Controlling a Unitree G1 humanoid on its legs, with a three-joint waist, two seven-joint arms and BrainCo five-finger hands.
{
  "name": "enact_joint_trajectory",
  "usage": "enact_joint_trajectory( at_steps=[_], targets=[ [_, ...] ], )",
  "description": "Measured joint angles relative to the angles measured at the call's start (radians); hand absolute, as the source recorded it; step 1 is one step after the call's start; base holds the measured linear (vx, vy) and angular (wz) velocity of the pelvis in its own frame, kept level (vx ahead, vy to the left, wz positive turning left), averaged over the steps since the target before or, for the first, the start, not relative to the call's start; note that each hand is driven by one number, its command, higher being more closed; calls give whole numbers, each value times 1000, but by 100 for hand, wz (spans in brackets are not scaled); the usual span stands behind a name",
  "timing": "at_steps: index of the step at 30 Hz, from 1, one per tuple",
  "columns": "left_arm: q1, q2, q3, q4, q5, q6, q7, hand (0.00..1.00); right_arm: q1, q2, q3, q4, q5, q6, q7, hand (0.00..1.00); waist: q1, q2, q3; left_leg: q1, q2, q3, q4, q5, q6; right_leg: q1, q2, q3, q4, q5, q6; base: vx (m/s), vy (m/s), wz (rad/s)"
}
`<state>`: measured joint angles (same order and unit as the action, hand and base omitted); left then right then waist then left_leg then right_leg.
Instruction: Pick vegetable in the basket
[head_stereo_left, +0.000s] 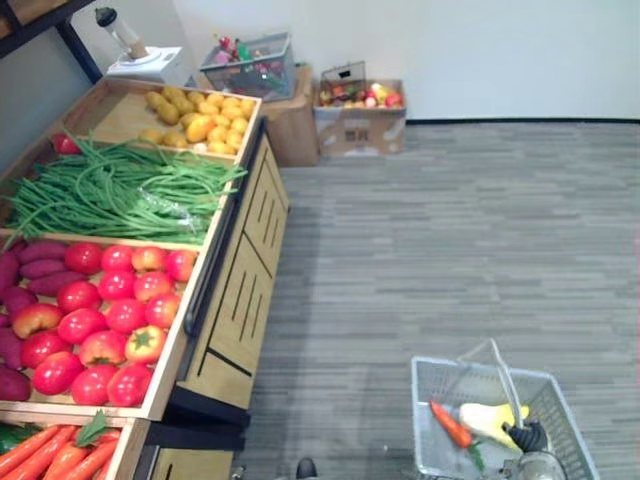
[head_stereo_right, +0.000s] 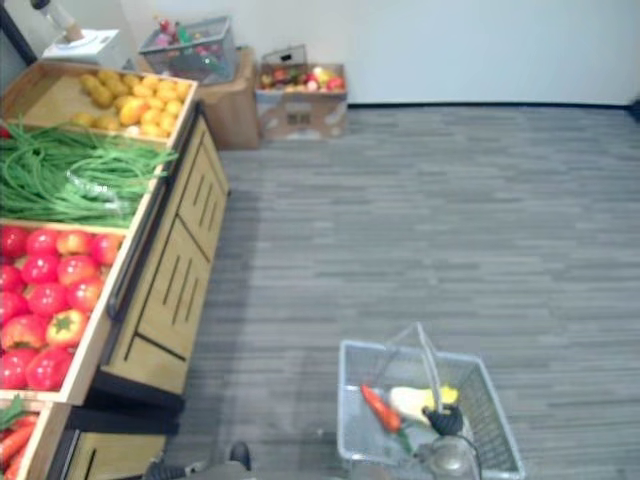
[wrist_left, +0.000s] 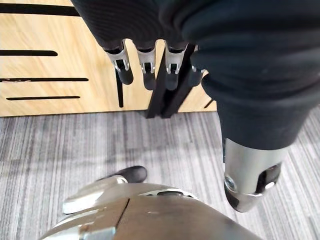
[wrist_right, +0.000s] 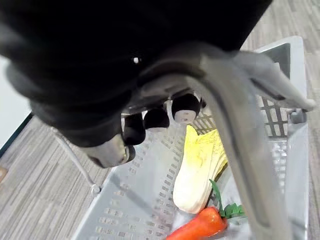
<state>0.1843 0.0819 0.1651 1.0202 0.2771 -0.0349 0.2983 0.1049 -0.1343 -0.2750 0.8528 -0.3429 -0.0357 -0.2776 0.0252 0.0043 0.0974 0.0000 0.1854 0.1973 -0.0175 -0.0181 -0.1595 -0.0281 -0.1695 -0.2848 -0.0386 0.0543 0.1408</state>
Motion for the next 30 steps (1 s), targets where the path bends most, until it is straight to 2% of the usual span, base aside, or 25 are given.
enact_joint_trajectory(
  at_steps=[4,5,9,14,20,30],
  targets=[
    [-1,2,2,18,-41,-9,-18,0,10,7,-35,59,102,-26,9,100,-9,-6,-15,8,-19,9,-2,-13,1,0,-15,18,-13,6,4,-45,29,-13],
    [-2,2,9,28,-52,-10,-31,0,14,14,-55,84,159,-34,21,100,-12,-6,-15,15,-20,9,-6,-13,1,4,-16,18,-13,6,4,0,0,0],
    [-4,-1,55,84,-120,-9,-56,0,13,38,-113,178,272,-51,65,100,-20,-7,-40,28,-21,7,-17,-11,-3,18,-12,18,-29,13,4,47,2,-1],
    [-14,-3,79,133,-159,-9,-83,0,22,70,-155,293,284,-55,88,100,-22,-8,-60,59,-21,9,-34,-13,1,54,-5,15,-59,17,9,79,5,-1],
    [-24,1,64,153,-169,-12,-87,0,31,78,-190,325,305,-35,88,100,-24,-7,-63,91,-24,6,-46,-17,2,83,-6,12,-66,19,14,52,10,-2],
    [-36,14,6,174,-197,-22,-86,0,21,83,-167,342,306,-34,87,100,-24,-7,-65,94,-25,2,-48,-17,3,83,-8,8,-66,19,14,-12,-1,0]
  ],
)
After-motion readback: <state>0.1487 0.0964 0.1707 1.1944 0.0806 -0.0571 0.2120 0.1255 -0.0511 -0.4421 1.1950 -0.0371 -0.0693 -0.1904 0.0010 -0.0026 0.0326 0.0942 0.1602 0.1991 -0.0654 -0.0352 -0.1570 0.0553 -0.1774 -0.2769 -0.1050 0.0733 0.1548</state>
